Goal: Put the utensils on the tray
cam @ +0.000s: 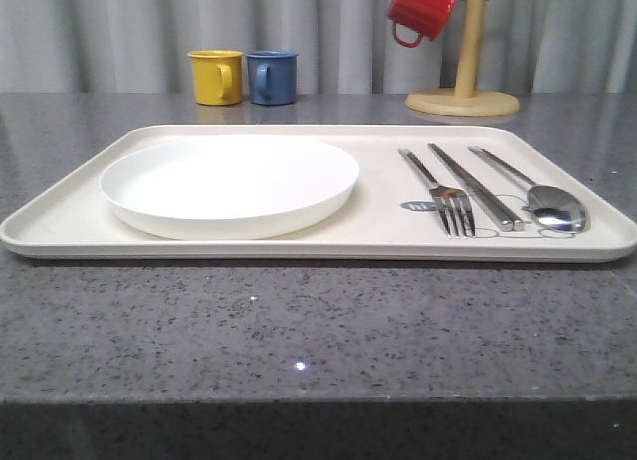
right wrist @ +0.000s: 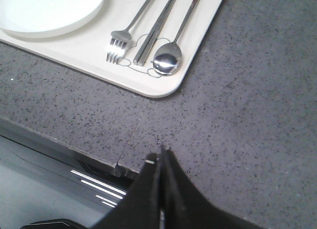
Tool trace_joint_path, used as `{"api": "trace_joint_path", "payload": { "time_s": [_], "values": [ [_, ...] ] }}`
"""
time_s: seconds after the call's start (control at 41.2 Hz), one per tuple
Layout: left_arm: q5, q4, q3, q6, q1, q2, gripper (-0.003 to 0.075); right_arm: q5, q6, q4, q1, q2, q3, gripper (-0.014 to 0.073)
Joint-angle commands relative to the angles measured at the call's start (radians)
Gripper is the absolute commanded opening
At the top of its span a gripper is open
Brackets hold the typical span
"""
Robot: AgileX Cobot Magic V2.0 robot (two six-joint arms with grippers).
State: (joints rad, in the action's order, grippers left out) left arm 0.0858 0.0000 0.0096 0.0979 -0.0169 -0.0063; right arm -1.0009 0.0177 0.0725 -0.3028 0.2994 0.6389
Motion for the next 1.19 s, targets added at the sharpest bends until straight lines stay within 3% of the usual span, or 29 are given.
{"api": "trace_joint_path", "payload": {
  "time_s": [0.0,0.097,0.486,0.777,1.166],
  "values": [
    [-0.08,-0.011,-0.004,-0.006,-0.006,-0.023,-0.0018,0.072,0.006,-0.006,0.022,-0.008,0.011,-0.0122],
    [-0.08,-0.011,-0.004,-0.006,-0.006,-0.023,-0.0018,0.137,0.006,-0.007,0.071,-0.055,-0.03,-0.0122],
    [-0.08,-0.011,-0.004,-0.006,-0.006,-0.023,-0.0018,0.745,0.006,0.007,0.275,-0.263,-0.406,-0.0122],
    [-0.08,-0.011,-0.004,-0.006,-0.006,-0.023,-0.0018,1.086,0.006,0.013,0.294,-0.324,-0.671,-0.0122],
    [-0.077,-0.011,-0.004,-0.006,-0.006,-0.022,-0.0018,1.05,0.006,0.013,0.295,-0.326,-0.664,-0.0122]
  ]
}}
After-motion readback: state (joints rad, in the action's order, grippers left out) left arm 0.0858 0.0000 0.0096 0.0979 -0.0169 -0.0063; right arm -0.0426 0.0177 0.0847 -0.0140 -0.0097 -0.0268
